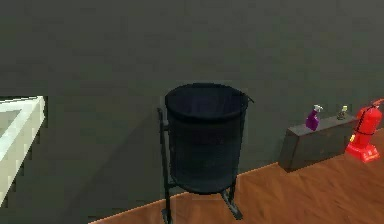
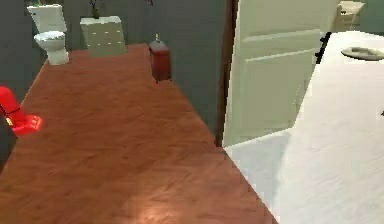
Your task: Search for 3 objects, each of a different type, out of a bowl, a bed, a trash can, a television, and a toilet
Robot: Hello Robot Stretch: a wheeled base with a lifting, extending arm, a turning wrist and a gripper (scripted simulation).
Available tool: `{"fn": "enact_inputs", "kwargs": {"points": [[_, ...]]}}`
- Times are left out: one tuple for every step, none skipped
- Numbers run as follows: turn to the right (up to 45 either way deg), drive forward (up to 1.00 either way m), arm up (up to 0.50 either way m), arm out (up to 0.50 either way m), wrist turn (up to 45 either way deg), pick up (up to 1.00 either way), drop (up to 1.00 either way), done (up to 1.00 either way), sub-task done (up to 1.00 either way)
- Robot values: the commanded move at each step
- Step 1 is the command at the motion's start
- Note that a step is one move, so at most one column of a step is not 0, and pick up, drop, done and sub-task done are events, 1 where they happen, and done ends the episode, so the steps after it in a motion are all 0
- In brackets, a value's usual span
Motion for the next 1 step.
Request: {"fn": "enact_inputs", "kwargs": {"points": [[0.0, 0.0, 0.0, 0.0, 0.0, 0.0, 0.0, 1.0, 0.0]]}}
